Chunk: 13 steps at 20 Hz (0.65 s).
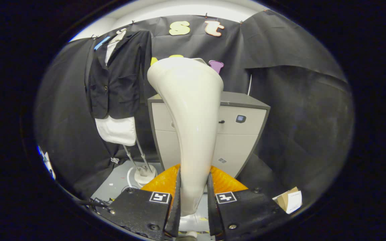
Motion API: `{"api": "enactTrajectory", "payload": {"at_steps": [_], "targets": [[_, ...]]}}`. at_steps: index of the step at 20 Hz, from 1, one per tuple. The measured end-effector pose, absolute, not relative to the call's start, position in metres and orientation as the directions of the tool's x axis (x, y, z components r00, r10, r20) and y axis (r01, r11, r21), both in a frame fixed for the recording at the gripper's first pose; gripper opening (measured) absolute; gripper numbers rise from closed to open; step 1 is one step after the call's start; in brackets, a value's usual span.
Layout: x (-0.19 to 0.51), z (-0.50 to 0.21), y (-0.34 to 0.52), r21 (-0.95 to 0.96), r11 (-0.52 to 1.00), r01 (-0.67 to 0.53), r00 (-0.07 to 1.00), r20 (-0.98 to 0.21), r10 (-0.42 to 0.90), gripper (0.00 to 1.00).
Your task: Iron the clothes twice with a garment steamer, once on the left side and once on the right side.
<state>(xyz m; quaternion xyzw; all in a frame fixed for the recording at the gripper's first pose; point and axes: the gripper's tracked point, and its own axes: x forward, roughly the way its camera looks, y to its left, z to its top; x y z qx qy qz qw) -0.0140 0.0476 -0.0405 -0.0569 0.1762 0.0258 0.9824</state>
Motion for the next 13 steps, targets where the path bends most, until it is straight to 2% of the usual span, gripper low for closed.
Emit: {"api": "enactTrajectory", "payload": {"at_steps": [5, 13], "targets": [[-0.028, -0.050, 0.025, -0.100, 0.992, -0.082, 0.924, -0.379, 0.038, 0.36], [-0.033, -0.059, 0.027, -0.114, 0.979, -0.168, 0.915, -0.387, 0.112, 0.36]]}}
